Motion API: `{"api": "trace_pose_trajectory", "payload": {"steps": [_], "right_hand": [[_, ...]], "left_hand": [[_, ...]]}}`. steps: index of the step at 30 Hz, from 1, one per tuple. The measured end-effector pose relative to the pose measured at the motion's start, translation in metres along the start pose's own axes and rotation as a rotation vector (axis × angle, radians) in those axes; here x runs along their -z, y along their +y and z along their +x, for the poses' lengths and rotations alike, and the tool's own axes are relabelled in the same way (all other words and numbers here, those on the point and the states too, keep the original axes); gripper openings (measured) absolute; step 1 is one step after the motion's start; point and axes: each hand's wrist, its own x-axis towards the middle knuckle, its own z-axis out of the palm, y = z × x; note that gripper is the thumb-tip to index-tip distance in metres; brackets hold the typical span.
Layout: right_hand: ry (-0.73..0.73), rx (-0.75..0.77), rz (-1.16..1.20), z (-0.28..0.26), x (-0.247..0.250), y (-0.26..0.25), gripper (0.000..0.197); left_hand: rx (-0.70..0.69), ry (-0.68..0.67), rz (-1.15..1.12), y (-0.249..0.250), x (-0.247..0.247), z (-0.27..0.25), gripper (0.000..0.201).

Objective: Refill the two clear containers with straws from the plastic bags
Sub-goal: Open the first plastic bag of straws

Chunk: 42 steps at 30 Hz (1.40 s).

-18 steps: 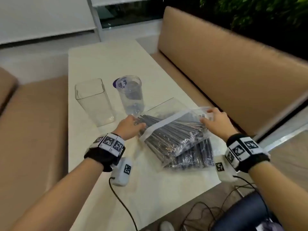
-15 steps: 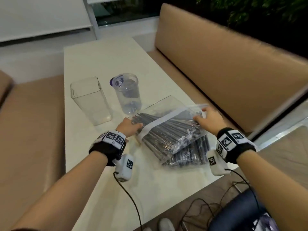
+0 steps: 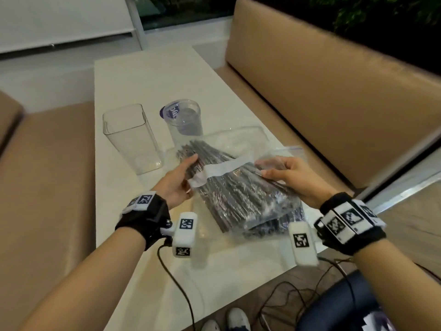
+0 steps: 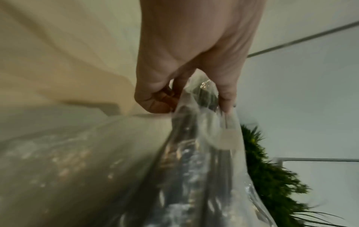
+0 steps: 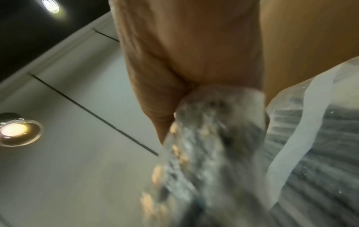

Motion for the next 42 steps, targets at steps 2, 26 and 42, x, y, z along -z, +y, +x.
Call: {"api": "trace_pose_trajectory", "payload": {"steps": [2,26,42], "right_hand": [[-0.085,0.077,-0.088,-0.017,-0.003,-0.007,0.032],[-0.216,0.572,-0.446,-0.012,-0.133,-0.147,0.014],[-0.335,0.454,-0.144,-0.020,-0.151,-0.163,0.017]], "left_hand": [[-0.047,-0.013,0.019,0.016,0.004,-0.020,0.013],[-0.762,0.328,0.500,0.097,0.046,-0.125,0.007],[-0.616,0.233,0.295,0.099,0.036,-0.156,0.033]]}}
